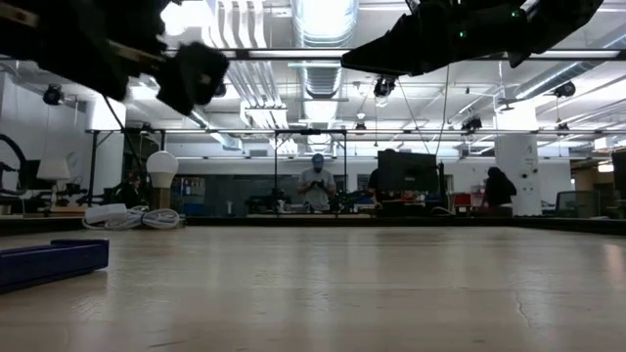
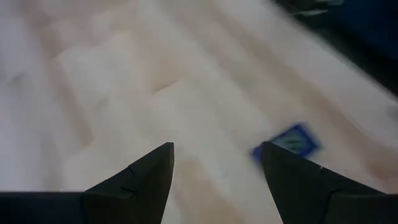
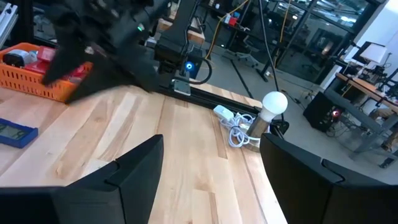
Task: Pick & Place Office items
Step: Put the blue digital clock into the black bin
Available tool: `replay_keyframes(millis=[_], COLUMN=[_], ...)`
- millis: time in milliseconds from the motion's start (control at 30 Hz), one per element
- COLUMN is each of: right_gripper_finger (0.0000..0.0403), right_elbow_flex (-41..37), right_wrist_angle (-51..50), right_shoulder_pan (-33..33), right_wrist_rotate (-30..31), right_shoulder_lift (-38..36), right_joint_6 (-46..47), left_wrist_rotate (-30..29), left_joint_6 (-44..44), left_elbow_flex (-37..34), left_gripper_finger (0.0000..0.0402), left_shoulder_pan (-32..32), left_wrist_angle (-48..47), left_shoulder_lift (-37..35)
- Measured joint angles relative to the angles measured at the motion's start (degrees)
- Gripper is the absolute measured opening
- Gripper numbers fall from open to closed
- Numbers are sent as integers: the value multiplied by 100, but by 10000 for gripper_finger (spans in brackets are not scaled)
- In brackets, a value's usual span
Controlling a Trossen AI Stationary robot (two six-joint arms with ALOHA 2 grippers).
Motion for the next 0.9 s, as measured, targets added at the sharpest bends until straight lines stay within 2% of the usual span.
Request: replay_keyframes(millis=[167, 233, 333, 433, 533, 700, 900], right_gripper_finger=[263, 263, 263, 263, 263, 263, 263], right_elbow_flex=[6, 9, 9, 9, 9, 9, 9], right_wrist_angle=[0, 0, -1, 1, 0, 0, 1], right_shoulder_pan=[0, 0, 0, 0, 0, 0, 0], right_wrist_rotate=[0, 0, 0, 0, 0, 0, 0], right_shoulder_lift=[2, 2, 2, 2, 2, 2, 2], right_joint_6=[2, 1, 0, 2, 1, 2, 1], left_wrist_rotate=[1505, 1574, 1143, 172, -618, -926, -1746], left_joint_6=[629, 651, 936, 1483, 1614, 2047, 1613], left_elbow_flex=[12, 9, 4, 4, -2, 15, -15], left_gripper_finger=[244, 244, 244, 244, 244, 245, 247], left_shoulder_pan=[-49, -49, -49, -49, -46, -34, -6], left_wrist_angle=[-53, -113, -187, -180, -302, -921, -1082], left_shoulder_lift=[-90, -97, -84, -68, -68, -47, -47])
